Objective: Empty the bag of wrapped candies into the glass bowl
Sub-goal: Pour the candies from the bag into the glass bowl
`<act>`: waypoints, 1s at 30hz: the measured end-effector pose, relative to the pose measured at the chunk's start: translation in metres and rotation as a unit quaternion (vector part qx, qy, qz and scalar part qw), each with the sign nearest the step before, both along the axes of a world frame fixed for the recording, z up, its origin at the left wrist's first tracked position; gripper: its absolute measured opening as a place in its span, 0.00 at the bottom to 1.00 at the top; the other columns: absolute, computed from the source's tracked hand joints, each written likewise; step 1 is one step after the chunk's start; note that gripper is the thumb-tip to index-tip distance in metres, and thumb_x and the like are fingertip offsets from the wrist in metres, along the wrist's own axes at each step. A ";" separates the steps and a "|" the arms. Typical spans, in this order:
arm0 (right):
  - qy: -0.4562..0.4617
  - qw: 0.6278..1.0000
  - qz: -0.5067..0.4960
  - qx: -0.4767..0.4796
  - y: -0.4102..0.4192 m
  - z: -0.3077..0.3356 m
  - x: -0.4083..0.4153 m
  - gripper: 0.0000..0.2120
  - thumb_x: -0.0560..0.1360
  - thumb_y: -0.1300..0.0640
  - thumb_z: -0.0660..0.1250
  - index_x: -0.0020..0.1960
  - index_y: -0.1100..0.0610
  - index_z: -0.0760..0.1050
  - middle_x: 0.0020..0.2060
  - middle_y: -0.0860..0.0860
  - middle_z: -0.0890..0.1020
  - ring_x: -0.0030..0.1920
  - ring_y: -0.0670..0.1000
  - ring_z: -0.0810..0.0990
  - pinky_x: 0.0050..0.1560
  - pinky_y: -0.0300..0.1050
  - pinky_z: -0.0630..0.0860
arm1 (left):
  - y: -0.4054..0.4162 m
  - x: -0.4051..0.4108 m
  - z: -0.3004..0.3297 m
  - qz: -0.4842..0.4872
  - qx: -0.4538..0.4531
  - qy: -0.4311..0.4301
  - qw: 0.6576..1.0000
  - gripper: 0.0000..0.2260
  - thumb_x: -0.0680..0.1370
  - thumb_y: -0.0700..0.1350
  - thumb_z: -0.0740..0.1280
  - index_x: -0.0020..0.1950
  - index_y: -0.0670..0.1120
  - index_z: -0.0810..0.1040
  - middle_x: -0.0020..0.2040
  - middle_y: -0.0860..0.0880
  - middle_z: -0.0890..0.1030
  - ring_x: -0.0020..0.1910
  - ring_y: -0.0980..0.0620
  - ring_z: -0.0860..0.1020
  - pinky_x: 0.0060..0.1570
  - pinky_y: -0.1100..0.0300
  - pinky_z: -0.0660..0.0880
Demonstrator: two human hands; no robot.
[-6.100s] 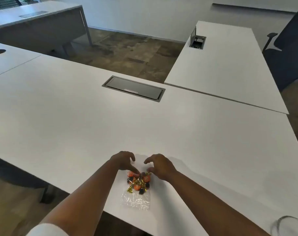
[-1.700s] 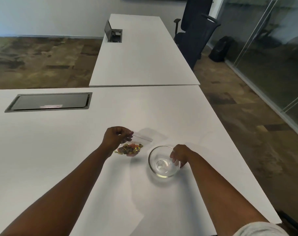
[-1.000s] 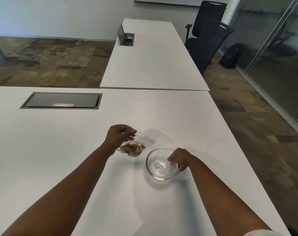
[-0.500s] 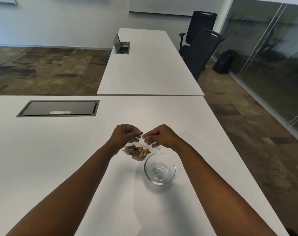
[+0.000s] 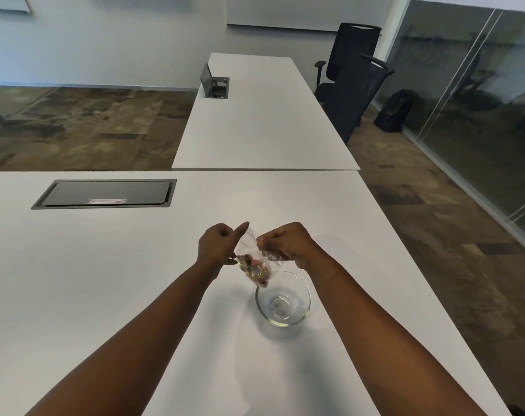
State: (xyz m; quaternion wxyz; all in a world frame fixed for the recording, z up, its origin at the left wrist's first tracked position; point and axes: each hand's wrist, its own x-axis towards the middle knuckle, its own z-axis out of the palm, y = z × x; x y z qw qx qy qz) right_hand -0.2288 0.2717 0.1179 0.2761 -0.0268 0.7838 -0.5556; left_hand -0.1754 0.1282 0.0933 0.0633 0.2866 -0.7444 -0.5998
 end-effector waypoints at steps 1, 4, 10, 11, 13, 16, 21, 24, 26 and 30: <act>0.006 1.000 -0.010 0.001 -0.001 -0.001 0.001 0.12 0.68 0.65 0.74 0.49 0.68 0.82 0.28 0.52 0.80 0.29 0.47 0.77 0.32 0.35 0.75 | 0.003 0.000 0.002 0.006 -0.003 -0.001 1.000 0.20 0.70 0.57 0.70 0.30 0.44 0.68 0.29 0.48 0.72 0.25 0.51 0.73 0.23 0.62 0.75; 0.010 1.000 -0.025 -0.001 -0.002 -0.003 0.003 0.05 0.67 0.65 0.75 0.42 0.66 0.83 0.28 0.55 0.79 0.29 0.50 0.75 0.34 0.39 0.74 | 0.013 0.001 0.008 -0.056 0.032 -0.044 0.997 0.21 0.71 0.59 0.68 0.30 0.42 0.72 0.28 0.46 0.74 0.24 0.50 0.74 0.24 0.63 0.75; 0.004 1.000 -0.015 0.009 -0.002 -0.009 0.006 0.03 0.68 0.65 0.72 0.38 0.59 0.82 0.28 0.52 0.79 0.30 0.48 0.77 0.38 0.41 0.76 | 0.024 0.004 0.007 -0.129 0.076 -0.051 0.987 0.15 0.76 0.52 0.65 0.34 0.44 0.73 0.33 0.46 0.76 0.30 0.50 0.78 0.29 0.61 0.77; -0.008 1.000 -0.016 -0.001 -0.001 -0.010 0.006 0.06 0.68 0.66 0.72 0.34 0.57 0.80 0.27 0.51 0.79 0.28 0.47 0.78 0.34 0.38 0.76 | 0.024 0.004 0.007 -0.130 0.084 -0.042 0.987 0.14 0.76 0.51 0.65 0.33 0.45 0.72 0.33 0.46 0.76 0.30 0.50 0.77 0.28 0.62 0.77; -0.033 0.999 -0.018 -0.025 0.002 -0.009 0.007 0.10 0.68 0.66 0.73 0.32 0.55 0.78 0.22 0.47 0.80 0.24 0.43 0.78 0.27 0.33 0.74 | 0.024 0.004 0.008 -0.131 0.096 -0.031 0.986 0.14 0.77 0.49 0.63 0.33 0.45 0.72 0.32 0.46 0.76 0.30 0.50 0.77 0.27 0.63 0.76; -0.050 0.997 -0.029 -0.046 0.004 -0.009 0.009 0.11 0.68 0.66 0.74 0.31 0.55 0.77 0.24 0.48 0.80 0.25 0.44 0.78 0.25 0.32 0.73 | 0.026 0.004 0.008 -0.141 0.094 -0.038 0.985 0.14 0.78 0.47 0.62 0.33 0.45 0.72 0.32 0.46 0.75 0.30 0.50 0.76 0.28 0.62 0.76; -0.116 0.983 -0.041 -0.136 0.008 -0.011 0.012 0.09 0.70 0.69 0.70 0.35 0.59 0.78 0.20 0.47 0.82 0.22 0.43 0.81 0.24 0.32 0.77 | 0.024 0.002 0.008 -0.165 0.114 -0.019 0.979 0.14 0.80 0.45 0.57 0.35 0.46 0.71 0.33 0.47 0.75 0.32 0.51 0.76 0.35 0.59 0.76; -0.148 0.973 -0.051 -0.172 0.010 -0.012 0.012 0.07 0.72 0.67 0.69 0.37 0.59 0.78 0.21 0.47 0.83 0.24 0.44 0.82 0.25 0.33 0.78 | 0.023 0.002 0.007 -0.177 0.129 -0.012 0.976 0.15 0.81 0.45 0.55 0.36 0.46 0.72 0.35 0.47 0.75 0.34 0.51 0.76 0.39 0.58 0.77; -0.154 0.971 -0.059 -0.172 0.010 -0.012 0.012 0.07 0.73 0.66 0.69 0.37 0.58 0.78 0.21 0.46 0.82 0.23 0.43 0.82 0.24 0.31 0.76 | 0.022 0.002 0.005 -0.180 0.138 -0.006 0.974 0.15 0.81 0.45 0.55 0.36 0.46 0.72 0.36 0.47 0.75 0.35 0.52 0.76 0.42 0.59 0.77; -0.149 0.968 -0.093 -0.177 0.010 -0.013 0.011 0.08 0.73 0.67 0.68 0.36 0.59 0.76 0.19 0.46 0.82 0.21 0.43 0.80 0.23 0.32 0.77 | 0.022 0.002 0.004 -0.175 0.155 0.001 0.972 0.14 0.81 0.44 0.55 0.37 0.45 0.72 0.37 0.47 0.75 0.36 0.52 0.76 0.44 0.60 0.76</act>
